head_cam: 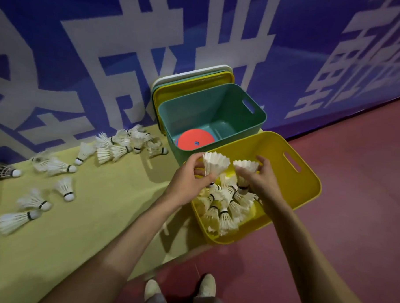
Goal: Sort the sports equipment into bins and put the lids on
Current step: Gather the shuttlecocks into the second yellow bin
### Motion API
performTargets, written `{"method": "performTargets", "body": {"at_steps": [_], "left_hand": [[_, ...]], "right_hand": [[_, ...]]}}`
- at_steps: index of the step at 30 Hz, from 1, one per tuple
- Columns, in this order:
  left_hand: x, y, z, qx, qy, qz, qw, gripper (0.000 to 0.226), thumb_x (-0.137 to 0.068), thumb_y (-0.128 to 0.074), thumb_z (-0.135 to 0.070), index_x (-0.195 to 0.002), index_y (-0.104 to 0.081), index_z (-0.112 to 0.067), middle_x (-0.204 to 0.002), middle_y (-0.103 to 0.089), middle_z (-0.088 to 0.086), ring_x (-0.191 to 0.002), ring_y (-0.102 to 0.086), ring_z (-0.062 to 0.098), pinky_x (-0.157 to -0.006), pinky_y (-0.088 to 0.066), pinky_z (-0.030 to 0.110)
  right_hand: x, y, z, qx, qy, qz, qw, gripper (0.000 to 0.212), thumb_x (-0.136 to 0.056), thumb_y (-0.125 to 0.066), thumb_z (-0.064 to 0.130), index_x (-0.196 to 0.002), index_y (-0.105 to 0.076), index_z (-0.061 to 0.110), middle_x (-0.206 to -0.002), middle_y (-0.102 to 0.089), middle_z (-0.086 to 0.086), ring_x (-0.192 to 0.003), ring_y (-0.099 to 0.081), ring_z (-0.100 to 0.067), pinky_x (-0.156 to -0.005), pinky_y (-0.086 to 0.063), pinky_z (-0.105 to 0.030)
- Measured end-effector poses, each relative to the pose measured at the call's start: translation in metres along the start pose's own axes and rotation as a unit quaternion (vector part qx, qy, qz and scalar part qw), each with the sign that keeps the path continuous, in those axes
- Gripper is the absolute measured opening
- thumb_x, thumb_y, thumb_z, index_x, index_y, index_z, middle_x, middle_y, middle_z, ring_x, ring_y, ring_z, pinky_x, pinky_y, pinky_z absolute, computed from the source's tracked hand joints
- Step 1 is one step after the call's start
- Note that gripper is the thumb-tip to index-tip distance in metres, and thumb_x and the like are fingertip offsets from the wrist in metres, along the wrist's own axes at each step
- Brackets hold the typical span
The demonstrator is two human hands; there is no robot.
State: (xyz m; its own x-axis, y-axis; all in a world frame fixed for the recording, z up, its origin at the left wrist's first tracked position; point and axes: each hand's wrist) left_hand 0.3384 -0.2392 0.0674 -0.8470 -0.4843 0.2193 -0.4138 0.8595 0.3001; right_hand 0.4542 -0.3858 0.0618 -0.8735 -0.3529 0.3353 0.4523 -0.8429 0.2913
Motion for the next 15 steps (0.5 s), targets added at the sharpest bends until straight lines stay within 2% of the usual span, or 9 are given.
{"method": "performTargets", "body": {"at_steps": [3, 5, 8, 11, 15], "left_hand": [[0.003, -0.012, -0.005, -0.015, 0.039, 0.029, 0.999, 0.069, -0.086, -0.067, -0.015, -0.145, -0.031, -0.021, -0.129, -0.051, -0.002, -0.114, -0.055, 0.016, -0.095, -0.049, 0.033], [0.007, -0.013, -0.009, -0.009, 0.037, 0.021, 0.999, 0.063, -0.088, -0.064, -0.011, -0.143, -0.035, -0.022, -0.132, -0.051, -0.001, -0.117, -0.054, 0.016, -0.095, -0.049, 0.033], [0.011, -0.004, -0.013, 0.006, 0.024, -0.022, 0.999, 0.050, -0.088, -0.062, -0.005, -0.134, -0.046, -0.018, -0.129, -0.055, 0.003, -0.114, -0.057, 0.017, -0.094, -0.049, 0.031], [0.016, 0.015, -0.011, 0.018, 0.017, -0.069, 0.997, 0.037, -0.088, -0.062, -0.005, -0.121, -0.054, -0.021, -0.123, -0.059, 0.004, -0.106, -0.060, 0.013, -0.090, -0.049, 0.027], [0.030, 0.052, -0.001, 0.031, 0.039, -0.148, 0.988, 0.032, -0.088, -0.059, -0.006, -0.116, -0.059, -0.022, -0.115, -0.063, -0.002, -0.102, -0.060, 0.011, -0.086, -0.048, 0.021]], "right_hand": [[-0.005, 0.010, -0.004, 0.037, 0.013, 0.018, 0.999, 0.077, -0.079, -0.075, 0.031, -0.141, -0.034, 0.014, -0.134, -0.046, -0.009, -0.112, -0.056, -0.026, -0.081, -0.054, -0.039], [-0.009, 0.012, -0.002, 0.063, 0.023, 0.019, 0.998, 0.068, -0.081, -0.073, 0.031, -0.137, -0.039, 0.013, -0.131, -0.050, -0.010, -0.113, -0.056, -0.026, -0.085, -0.053, -0.041], [-0.012, 0.005, 0.008, 0.059, 0.035, 0.050, 0.996, 0.050, -0.085, -0.068, 0.028, -0.129, -0.047, 0.016, -0.117, -0.061, -0.005, -0.104, -0.062, -0.022, -0.092, -0.052, -0.046], [-0.012, -0.014, 0.020, 0.041, 0.064, 0.091, 0.993, 0.037, -0.086, -0.065, 0.022, -0.120, -0.053, 0.017, -0.097, -0.066, -0.002, -0.089, -0.068, -0.023, -0.087, -0.053, -0.051], [-0.004, -0.058, 0.042, 0.028, 0.104, 0.144, 0.984, 0.020, -0.087, -0.063, 0.015, -0.106, -0.060, 0.019, -0.088, -0.068, -0.006, -0.084, -0.069, -0.027, -0.082, -0.056, -0.049]]}}
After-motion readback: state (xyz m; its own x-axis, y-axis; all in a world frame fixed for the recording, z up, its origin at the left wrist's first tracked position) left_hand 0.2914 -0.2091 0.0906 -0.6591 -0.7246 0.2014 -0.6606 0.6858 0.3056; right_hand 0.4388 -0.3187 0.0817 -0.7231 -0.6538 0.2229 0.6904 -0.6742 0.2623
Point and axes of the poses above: each hand's wrist, its own x-axis away from the middle knuckle, its own y-axis out of the back of the hand, z = x × y
